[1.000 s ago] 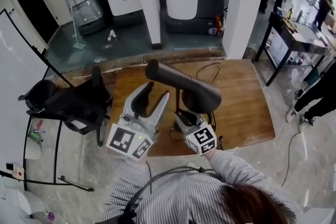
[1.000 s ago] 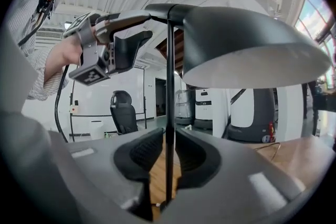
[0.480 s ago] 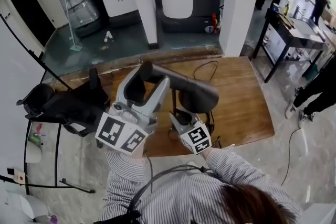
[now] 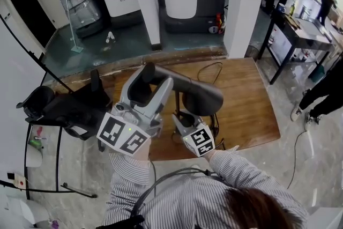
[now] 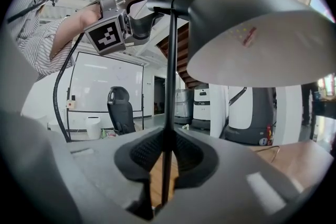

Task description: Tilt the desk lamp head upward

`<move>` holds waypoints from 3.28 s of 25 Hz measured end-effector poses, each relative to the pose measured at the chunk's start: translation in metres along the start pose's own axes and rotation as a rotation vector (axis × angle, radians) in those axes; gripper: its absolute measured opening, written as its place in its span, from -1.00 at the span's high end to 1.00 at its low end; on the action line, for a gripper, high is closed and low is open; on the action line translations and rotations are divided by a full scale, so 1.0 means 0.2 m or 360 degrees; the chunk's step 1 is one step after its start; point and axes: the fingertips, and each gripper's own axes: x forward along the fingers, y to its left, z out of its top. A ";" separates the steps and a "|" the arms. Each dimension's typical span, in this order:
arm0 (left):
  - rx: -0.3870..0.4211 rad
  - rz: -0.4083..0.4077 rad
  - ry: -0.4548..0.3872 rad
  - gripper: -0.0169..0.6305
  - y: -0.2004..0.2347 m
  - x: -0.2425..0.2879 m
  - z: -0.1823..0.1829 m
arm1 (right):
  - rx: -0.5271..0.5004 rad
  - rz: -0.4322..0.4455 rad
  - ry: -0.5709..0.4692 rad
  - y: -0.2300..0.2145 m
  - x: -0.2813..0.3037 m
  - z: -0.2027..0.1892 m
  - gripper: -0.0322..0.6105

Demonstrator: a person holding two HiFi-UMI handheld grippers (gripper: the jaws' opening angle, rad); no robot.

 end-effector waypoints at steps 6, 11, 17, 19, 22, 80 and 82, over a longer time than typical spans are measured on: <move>-0.0112 0.0014 -0.0131 0.21 0.02 -0.04 0.00 | 0.0008 0.0016 0.0001 0.01 0.01 0.00 0.74; -0.0194 0.0021 -0.0258 0.26 0.03 -0.08 0.01 | 0.0017 0.0029 0.0002 0.02 0.01 0.00 0.74; -0.0215 0.0009 -0.0278 0.28 0.02 -0.07 0.00 | 0.0023 0.0013 0.0002 0.01 0.01 0.00 0.74; -0.0141 -0.0030 -0.0192 0.27 0.01 -0.05 0.00 | 0.0025 0.0007 0.0011 0.00 0.00 0.00 0.74; -0.0012 -0.0034 -0.0144 0.16 -0.01 -0.02 0.06 | 0.0017 0.0005 0.0018 0.00 -0.01 0.00 0.74; -0.0471 0.0006 -0.0414 0.21 0.10 -0.24 -0.12 | 0.0061 0.0008 0.0044 0.00 -0.01 -0.02 0.74; -0.0513 0.0004 -0.0427 0.21 0.10 -0.26 -0.14 | 0.0057 0.0003 0.0046 0.00 -0.01 -0.02 0.74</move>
